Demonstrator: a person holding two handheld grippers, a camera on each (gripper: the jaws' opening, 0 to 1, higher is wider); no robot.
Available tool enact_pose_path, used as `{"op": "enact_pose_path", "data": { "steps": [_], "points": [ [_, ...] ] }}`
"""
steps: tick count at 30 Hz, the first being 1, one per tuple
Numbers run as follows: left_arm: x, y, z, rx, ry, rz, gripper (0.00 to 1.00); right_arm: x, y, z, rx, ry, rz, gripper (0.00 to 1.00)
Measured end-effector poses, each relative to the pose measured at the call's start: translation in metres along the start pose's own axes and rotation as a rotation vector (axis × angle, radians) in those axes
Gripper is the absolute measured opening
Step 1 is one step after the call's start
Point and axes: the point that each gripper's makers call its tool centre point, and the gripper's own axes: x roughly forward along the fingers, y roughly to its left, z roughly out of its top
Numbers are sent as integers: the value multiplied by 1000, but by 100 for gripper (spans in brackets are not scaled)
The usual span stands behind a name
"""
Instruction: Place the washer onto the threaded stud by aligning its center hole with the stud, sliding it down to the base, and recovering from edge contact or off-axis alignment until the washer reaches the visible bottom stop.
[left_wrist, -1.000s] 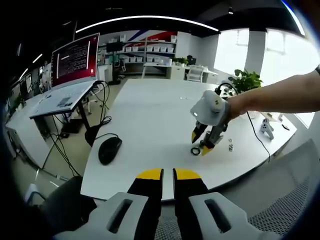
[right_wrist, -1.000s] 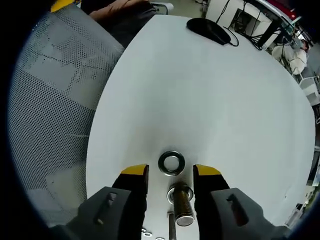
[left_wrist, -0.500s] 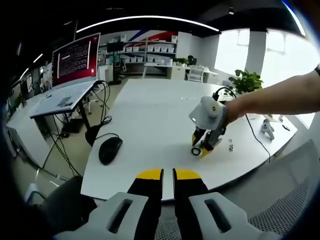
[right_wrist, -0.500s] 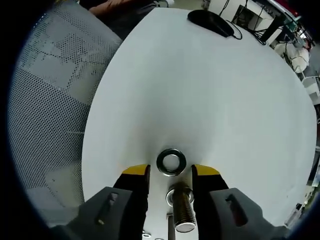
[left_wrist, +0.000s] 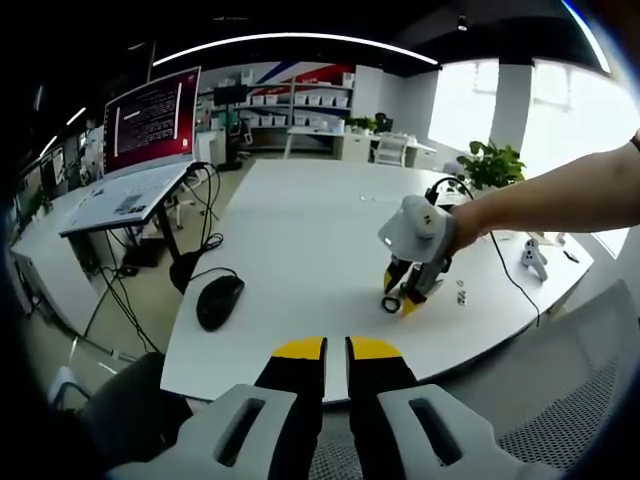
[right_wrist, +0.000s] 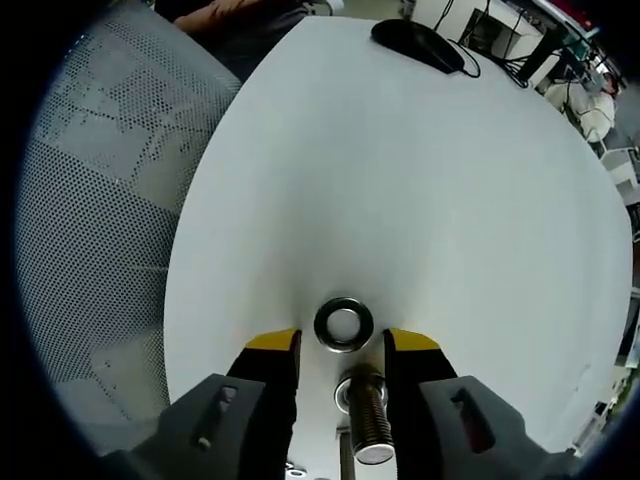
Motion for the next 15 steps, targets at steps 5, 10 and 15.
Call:
{"op": "enact_pose_path", "data": {
  "steps": [5, 10, 15],
  "points": [
    [0, 0, 0, 1, 2, 0, 5, 0, 0, 0, 6, -6, -1, 35],
    [0, 0, 0, 0, -4, -5, 5, 2, 8, 7, -69, -7, 0, 25],
    [0, -1, 0, 3, 2, -6, 5, 1, 6, 5, -51, -1, 4, 25]
  ]
}}
